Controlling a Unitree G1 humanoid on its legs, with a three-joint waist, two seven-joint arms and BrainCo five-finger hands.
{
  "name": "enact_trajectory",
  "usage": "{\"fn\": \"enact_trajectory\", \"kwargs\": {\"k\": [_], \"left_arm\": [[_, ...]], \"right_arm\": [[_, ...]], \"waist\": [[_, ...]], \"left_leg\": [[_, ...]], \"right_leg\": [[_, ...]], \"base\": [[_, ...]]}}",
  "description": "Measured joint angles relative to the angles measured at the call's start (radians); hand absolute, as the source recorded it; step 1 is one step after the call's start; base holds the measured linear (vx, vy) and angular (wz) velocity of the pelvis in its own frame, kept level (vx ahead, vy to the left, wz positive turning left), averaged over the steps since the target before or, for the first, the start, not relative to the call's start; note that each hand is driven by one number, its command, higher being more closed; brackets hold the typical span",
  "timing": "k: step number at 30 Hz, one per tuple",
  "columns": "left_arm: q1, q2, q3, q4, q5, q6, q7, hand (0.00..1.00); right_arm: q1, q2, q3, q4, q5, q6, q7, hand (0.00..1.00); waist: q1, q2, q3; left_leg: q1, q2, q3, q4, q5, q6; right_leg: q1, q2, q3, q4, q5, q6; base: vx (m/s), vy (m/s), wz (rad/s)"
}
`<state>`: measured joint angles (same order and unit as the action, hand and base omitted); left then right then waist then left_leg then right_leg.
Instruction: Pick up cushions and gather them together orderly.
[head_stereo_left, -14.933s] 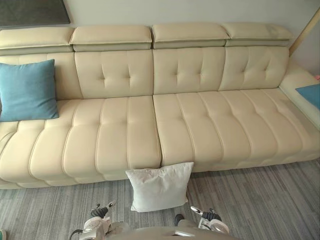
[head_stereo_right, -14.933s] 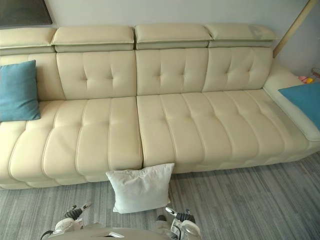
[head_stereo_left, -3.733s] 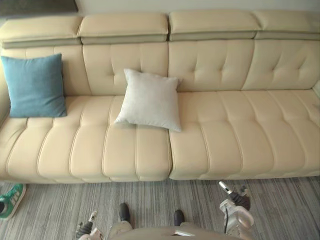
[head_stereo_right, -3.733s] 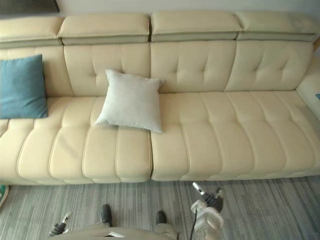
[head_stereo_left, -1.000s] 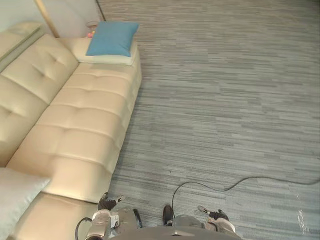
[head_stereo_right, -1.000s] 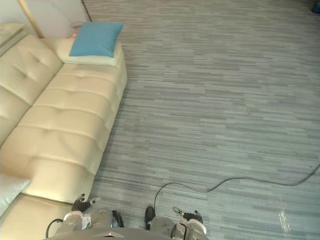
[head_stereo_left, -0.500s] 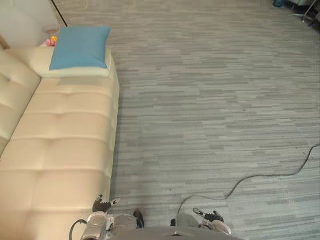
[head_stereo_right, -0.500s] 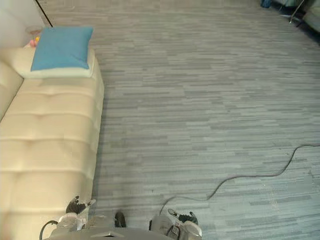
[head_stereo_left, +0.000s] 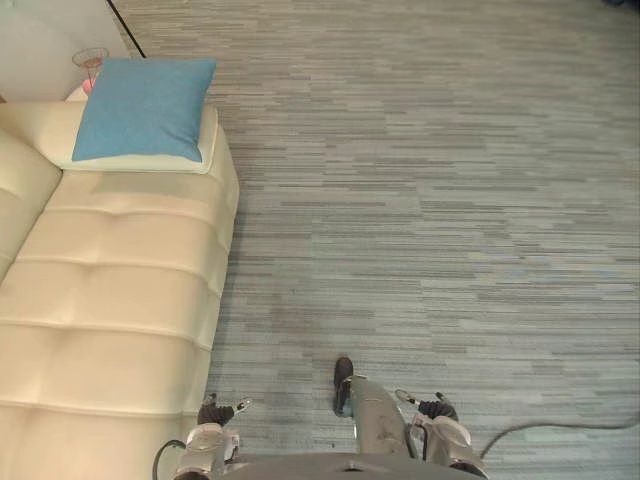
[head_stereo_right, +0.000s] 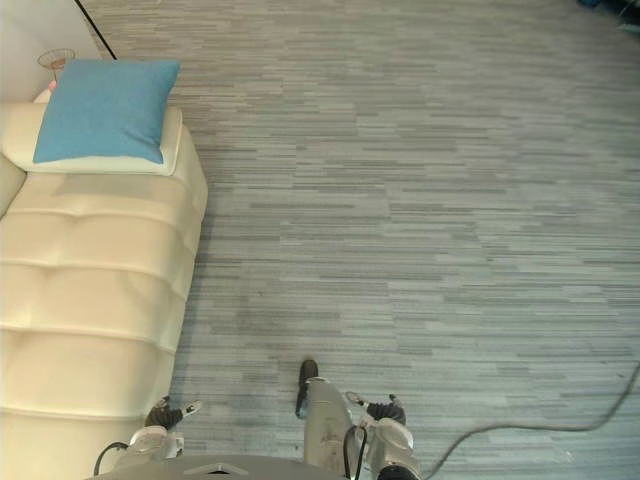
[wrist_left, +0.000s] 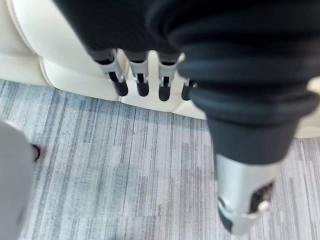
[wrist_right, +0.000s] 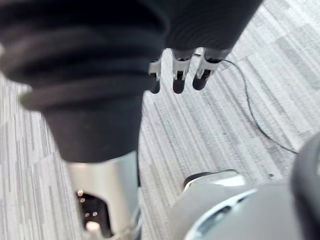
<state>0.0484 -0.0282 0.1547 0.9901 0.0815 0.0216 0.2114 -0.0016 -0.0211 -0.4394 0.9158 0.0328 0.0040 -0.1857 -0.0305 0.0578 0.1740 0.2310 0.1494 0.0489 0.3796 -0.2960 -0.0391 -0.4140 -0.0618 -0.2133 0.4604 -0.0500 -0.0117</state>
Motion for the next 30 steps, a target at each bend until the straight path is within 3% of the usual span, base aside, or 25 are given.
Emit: {"fn": "enact_trajectory", "kwargs": {"k": [1, 2, 3, 4, 6, 8, 10, 11, 12, 13, 14, 15, 18, 21, 22, 24, 25, 27, 28, 30], "left_arm": [[-0.002, -0.001, 0.001, -0.002, 0.001, 0.000, -0.001, 0.00], [-0.004, -0.003, 0.002, -0.012, 0.001, 0.001, -0.001, 0.00], [0.001, -0.005, 0.001, -0.038, 0.000, 0.001, -0.002, 0.00], [0.001, -0.004, 0.000, -0.041, 0.000, 0.000, -0.002, 0.00], [0.003, 0.001, -0.002, -0.066, 0.000, 0.000, -0.001, 0.00], [0.005, 0.001, -0.004, -0.079, -0.002, -0.001, 0.001, 0.00], [0.005, 0.008, -0.004, -0.086, -0.010, -0.002, 0.002, 0.00], [0.006, 0.007, -0.008, -0.099, -0.016, -0.003, 0.003, 0.00], [0.011, 0.007, -0.014, -0.104, -0.018, -0.005, 0.003, 0.00], [0.017, 0.005, -0.014, -0.108, -0.019, -0.006, 0.003, 0.00], [0.024, 0.003, -0.015, -0.113, -0.023, -0.009, 0.003, 0.00], [0.022, 0.003, -0.016, -0.113, -0.023, -0.009, 0.004, 0.00], [0.015, 0.029, -0.017, -0.104, -0.019, -0.009, 0.003, 0.00], [0.013, 0.046, -0.017, -0.097, -0.019, -0.009, 0.003, 0.00], [0.013, 0.045, -0.018, -0.094, -0.019, -0.009, 0.004, 0.00], [0.013, 0.058, -0.025, -0.066, -0.020, -0.005, 0.004, 0.00], [0.013, 0.065, -0.035, -0.063, -0.020, -0.002, 0.004, 0.00], [0.023, 0.079, -0.045, -0.055, -0.020, -0.001, 0.005, 0.00], [0.026, 0.085, -0.049, -0.045, -0.020, 0.000, 0.007, 0.00], [0.024, 0.085, -0.048, -0.031, -0.023, 0.002, 0.008, 0.00]], "right_arm": [[0.000, 0.000, -0.001, -0.001, 0.000, 0.001, 0.000, 0.00], [0.004, 0.001, 0.000, -0.002, 0.000, 0.002, -0.001, 0.00], [0.013, 0.003, 0.010, 0.001, 0.001, 0.004, -0.002, 0.00], [0.016, 0.005, 0.014, 0.004, 0.001, 0.004, -0.002, 0.00], [0.027, 0.013, 0.035, 0.005, 0.006, 0.008, -0.003, 0.00], [0.028, 0.011, 0.032, 0.008, 0.009, 0.020, -0.010, 0.00], [0.023, 0.010, 0.024, 0.025, 0.010, 0.023, -0.012, 0.00], [0.017, 0.010, 0.021, 0.028, 0.010, 0.024, -0.013, 0.00], [0.017, 0.009, 0.009, 0.038, 0.010, 0.024, -0.013, 0.00], [0.018, 0.008, 0.005, 0.040, 0.010, 0.024, -0.013, 0.00], [0.020, 0.002, 0.008, 0.045, 0.010, 0.023, -0.013, 0.00], [0.024, 0.000, 0.023, 0.050, 0.010, 0.023, -0.014, 0.00], [0.025, 0.023, 0.042, 0.064, 0.008, 0.023, -0.013, 0.00], [0.027, 0.028, 0.045, 0.085, 0.000, 0.024, -0.012, 0.00], [0.025, 0.029, 0.048, 0.090, -0.001, 0.022, -0.009, 0.00], [0.015, 0.021, 0.062, 0.085, -0.002, 0.020, 0.000, 0.00], [0.017, 0.014, 0.073, 0.087, -0.002, 0.021, 0.001, 0.00], [0.019, 0.008, 0.079, 0.085, -0.002, 0.021, 0.002, 0.00], [0.018, 0.004, 0.084, 0.085, -0.003, 0.021, 0.002, 0.00], [0.016, 0.003, 0.096, 0.082, -0.004, 0.019, 0.003, 0.00]], "waist": [[-0.005, 0.005, 0.000], [-0.008, 0.011, 0.002], [0.009, 0.018, 0.004], [0.014, 0.017, 0.004], [0.024, 0.001, 0.014], [0.030, 0.004, 0.012], [0.049, -0.001, 0.015], [0.060, -0.004, 0.017], [0.065, -0.005, 0.017], [0.066, -0.002, 0.014], [0.070, 0.007, 0.008], [0.085, -0.003, -0.007], [0.068, -0.051, -0.025], [0.083, -0.081, -0.039], [0.090, -0.081, -0.040], [0.076, -0.082, -0.035], [0.071, -0.079, -0.033], [0.071, -0.067, -0.025], [0.071, -0.066, -0.025], [0.064, -0.065, -0.024]], "left_leg": [[-0.039, 0.011, -0.017, 0.088, 0.024, -0.033], [-0.116, 0.029, -0.048, 0.265, 0.110, -0.074], [-0.202, 0.067, -0.040, 0.492, 0.176, -0.112], [-0.221, 0.078, -0.024, 0.548, 0.173, -0.106], [-0.320, 0.103, 0.074, 0.670, 0.120, -0.056], [-0.411, 0.097, 0.135, 0.633, 0.070, -0.020], [-0.467, 0.065, 0.181, 0.489, 0.029, -0.002], [-0.489, 0.029, 0.194, 0.324, 0.029, -0.001], [-0.493, -0.019, 0.185, 0.073, 0.079, -0.010], [-0.491, -0.034, 0.167, -0.030, 0.115, -0.018], [-0.495, -0.039, 0.141, -0.127, 0.205, -0.028], [-0.489, -0.062, 0.143, -0.115, 0.290, 0.007], [-0.508, -0.103, 0.150, -0.059, 0.233, 0.063], [-0.474, -0.128, 0.183, 0.020, 0.126, 0.102], [-0.440, -0.131, 0.201, 0.020, 0.095, 0.106], [-0.357, -0.141, 0.213, 0.008, 0.059, 0.116], [-0.319, -0.143, 0.214, -0.004, 0.053, 0.117], [-0.211, -0.146, 0.214, -0.058, 0.053, 0.117], [-0.128, -0.146, 0.214, -0.125, 0.053, 0.117], [-0.067, -0.143, 0.208, -0.198, 0.052, 0.115]], "right_leg": [[0.016, 0.002, -0.013, 0.001, -0.016, -0.004], [0.055, 0.013, -0.024, -0.003, -0.043, -0.022], [0.133, 0.038, -0.028, -0.023, -0.075, -0.036], [0.160, 0.044, -0.028, -0.032, -0.083, -0.044], [0.306, 0.055, -0.022, -0.106, -0.123, -0.050], [0.389, 0.049, -0.016, -0.168, -0.138, -0.044], [0.441, 0.027, 0.004, -0.202, -0.145, -0.030], [0.474, 0.007, 0.016, -0.227, -0.153, -0.011], [0.510, -0.017, 0.030, -0.254, -0.169, 0.016], [0.524, -0.022, 0.039, -0.267, -0.178, 0.028], [0.543, -0.020, 0.057, -0.287, -0.192, 0.048], [0.569, -0.030, 0.101, -0.319, -0.207, 0.054], [0.581, -0.066, 0.146, -0.336, -0.166, 0.048], [0.564, -0.105, 0.226, -0.206, -0.151, 0.079], [0.512, -0.112, 0.256, -0.073, -0.143, 0.128], [0.354, -0.108, 0.315, 0.347, -0.071, 0.303], [0.318, -0.107, 0.304, 0.455, -0.070, 0.304], [0.266, -0.112, 0.224, 0.581, -0.107, 0.237], [0.241, -0.113, 0.153, 0.571, -0.160, 0.146], [0.181, -0.110, 0.061, 0.418, -0.211, 0.103]], "base": [[0.43, -0.224, 0.36], [0.55, -0.233, 0.21], [0.55, -0.206, 0.07], [0.64, -0.175, -0.12], [0.58, -0.101, -0.02], [0.41, 0.027, -0.01], [0.39, 0.101, -0.24], [0.40, 0.164, -0.30], [0.40, 0.183, -0.28], [0.31, 0.177, -0.33], [0.45, 0.267, -0.58], [0.47, 0.276, -0.57], [0.44, 0.207, -0.14], [0.56, 0.280, -0.09], [0.45, 0.197, -0.41], [0.38, 0.134, -0.18], [0.35, 0.097, 0.04], [0.33, 0.041, -0.04], [0.34, -0.006, -0.04], [0.27, -0.068, 0.09]]}}
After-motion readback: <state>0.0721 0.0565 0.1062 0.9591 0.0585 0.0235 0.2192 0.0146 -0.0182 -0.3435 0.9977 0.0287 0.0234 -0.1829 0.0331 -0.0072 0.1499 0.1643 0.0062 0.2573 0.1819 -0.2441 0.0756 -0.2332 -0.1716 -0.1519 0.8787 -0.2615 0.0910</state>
